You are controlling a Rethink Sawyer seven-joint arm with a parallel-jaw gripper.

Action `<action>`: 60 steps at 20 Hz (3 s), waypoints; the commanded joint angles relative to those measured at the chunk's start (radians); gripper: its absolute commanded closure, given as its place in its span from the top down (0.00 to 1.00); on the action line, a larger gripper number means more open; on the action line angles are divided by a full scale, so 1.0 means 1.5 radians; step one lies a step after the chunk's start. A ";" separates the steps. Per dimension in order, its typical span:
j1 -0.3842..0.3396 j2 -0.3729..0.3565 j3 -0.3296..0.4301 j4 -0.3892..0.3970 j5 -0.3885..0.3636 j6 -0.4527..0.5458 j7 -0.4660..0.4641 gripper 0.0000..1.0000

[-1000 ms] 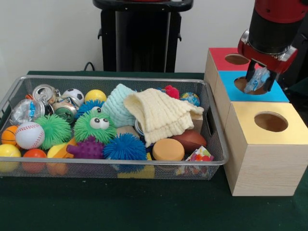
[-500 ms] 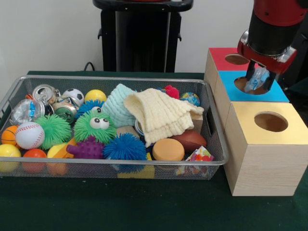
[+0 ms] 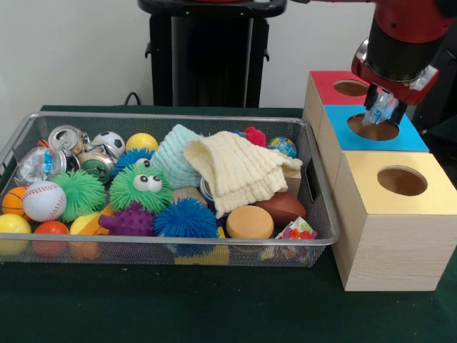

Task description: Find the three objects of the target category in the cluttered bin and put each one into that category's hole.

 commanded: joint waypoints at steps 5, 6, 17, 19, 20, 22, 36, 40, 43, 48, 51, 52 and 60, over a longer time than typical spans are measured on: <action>-0.015 0.000 0.043 0.009 -0.031 -0.063 0.011 0.00; -0.012 -0.003 0.040 0.016 -0.035 -0.096 0.008 0.00; -0.006 -0.026 0.038 0.047 -0.069 -0.243 0.000 0.00; -0.007 -0.026 0.040 0.047 -0.073 -0.241 0.003 0.00; -0.007 -0.027 0.041 0.046 -0.074 -0.232 0.003 0.00; -0.011 -0.024 0.046 0.040 -0.071 -0.201 0.002 0.00; -0.031 -0.007 0.066 0.007 -0.063 -0.070 -0.008 0.00; -0.036 -0.005 0.070 0.009 -0.063 -0.080 -0.012 0.00; -0.038 -0.002 0.072 0.005 -0.062 -0.074 -0.012 0.00; -0.041 -0.005 0.082 0.008 -0.052 -0.030 -0.007 0.00; -0.038 -0.012 0.086 0.017 -0.046 -0.021 -0.001 0.00; -0.036 -0.016 0.085 0.019 -0.045 -0.019 0.001 0.00; 0.004 -0.087 0.055 0.054 -0.053 -0.021 0.037 0.00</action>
